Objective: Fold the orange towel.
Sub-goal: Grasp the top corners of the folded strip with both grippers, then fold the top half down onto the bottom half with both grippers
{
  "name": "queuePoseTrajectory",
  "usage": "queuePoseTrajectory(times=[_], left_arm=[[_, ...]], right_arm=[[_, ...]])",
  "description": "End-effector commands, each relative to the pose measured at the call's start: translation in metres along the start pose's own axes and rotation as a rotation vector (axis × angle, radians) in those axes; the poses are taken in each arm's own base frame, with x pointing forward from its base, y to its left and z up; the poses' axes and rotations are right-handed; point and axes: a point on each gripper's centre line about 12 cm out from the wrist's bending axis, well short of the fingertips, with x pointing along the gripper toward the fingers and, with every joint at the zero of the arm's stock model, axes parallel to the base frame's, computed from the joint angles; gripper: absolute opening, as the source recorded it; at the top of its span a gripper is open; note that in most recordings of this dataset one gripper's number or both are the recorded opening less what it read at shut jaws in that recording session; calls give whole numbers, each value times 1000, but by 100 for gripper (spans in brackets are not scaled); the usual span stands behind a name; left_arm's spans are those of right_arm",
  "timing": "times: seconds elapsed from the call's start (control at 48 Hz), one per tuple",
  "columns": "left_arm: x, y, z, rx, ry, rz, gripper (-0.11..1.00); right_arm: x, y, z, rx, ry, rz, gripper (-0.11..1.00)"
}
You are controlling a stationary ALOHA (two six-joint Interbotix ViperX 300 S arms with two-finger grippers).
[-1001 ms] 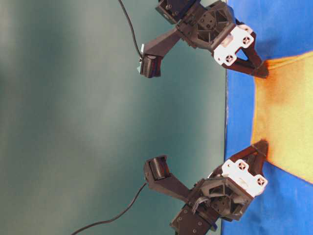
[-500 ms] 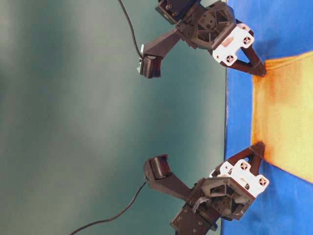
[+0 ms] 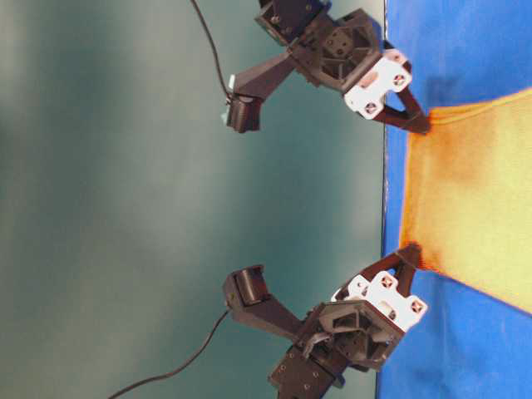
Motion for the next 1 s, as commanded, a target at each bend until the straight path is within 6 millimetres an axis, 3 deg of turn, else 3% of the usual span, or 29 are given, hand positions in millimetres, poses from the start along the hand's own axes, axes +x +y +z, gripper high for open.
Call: queuePoseTrajectory(times=[0.0, 0.271, 0.459, 0.709, 0.98], left_arm=[[-5, 11, 19, -8, -52, 24, 2], [-6, 14, 23, -5, -59, 30, 2], [-20, 10, 36, 8, -64, 18, 2], [-52, -9, 55, 64, -81, -25, 2], [-83, -60, 48, 120, -76, -144, 2]], right_arm=[[-11, -5, 21, -4, -65, -8, 2], [-14, -10, 27, -13, -80, -18, 2], [-23, -5, 33, -11, -106, -7, 2], [-51, 26, 45, -55, -125, 40, 2], [-78, 75, 35, -92, -116, 143, 2]])
